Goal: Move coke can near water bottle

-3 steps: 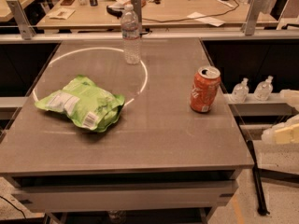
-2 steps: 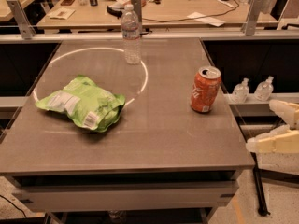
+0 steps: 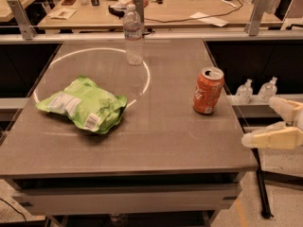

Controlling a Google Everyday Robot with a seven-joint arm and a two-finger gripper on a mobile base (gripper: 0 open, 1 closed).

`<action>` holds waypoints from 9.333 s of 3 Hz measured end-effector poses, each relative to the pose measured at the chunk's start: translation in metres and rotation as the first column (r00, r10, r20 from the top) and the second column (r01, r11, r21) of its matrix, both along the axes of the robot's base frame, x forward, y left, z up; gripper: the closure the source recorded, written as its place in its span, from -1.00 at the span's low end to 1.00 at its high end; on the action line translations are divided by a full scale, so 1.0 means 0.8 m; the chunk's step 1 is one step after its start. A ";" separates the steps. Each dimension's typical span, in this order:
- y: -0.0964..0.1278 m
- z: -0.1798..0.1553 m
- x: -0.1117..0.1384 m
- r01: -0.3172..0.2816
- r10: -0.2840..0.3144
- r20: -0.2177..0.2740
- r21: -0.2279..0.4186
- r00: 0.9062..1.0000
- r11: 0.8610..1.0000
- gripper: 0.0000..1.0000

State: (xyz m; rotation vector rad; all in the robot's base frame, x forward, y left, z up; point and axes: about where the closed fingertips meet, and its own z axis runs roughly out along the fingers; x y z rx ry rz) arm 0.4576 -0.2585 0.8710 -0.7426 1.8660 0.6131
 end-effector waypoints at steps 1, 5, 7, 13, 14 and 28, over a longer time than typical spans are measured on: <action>0.008 0.017 0.039 -0.009 0.008 0.103 0.008 0.995 1.000 -1.00; 0.076 0.014 0.143 -0.198 0.207 0.160 -0.070 0.965 0.978 -1.00; 0.106 0.000 0.153 -0.273 0.280 0.096 -0.081 0.955 0.959 -0.19; 0.172 0.059 0.291 -0.113 0.135 0.176 -0.131 0.975 0.985 1.00; 0.173 0.058 0.291 -0.113 0.136 0.176 -0.131 0.975 0.985 1.00; 0.253 0.018 0.413 -0.058 0.060 0.099 -0.018 0.993 0.998 -1.00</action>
Offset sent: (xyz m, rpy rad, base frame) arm 0.0890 0.0207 0.0335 -0.0566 -0.2850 0.0855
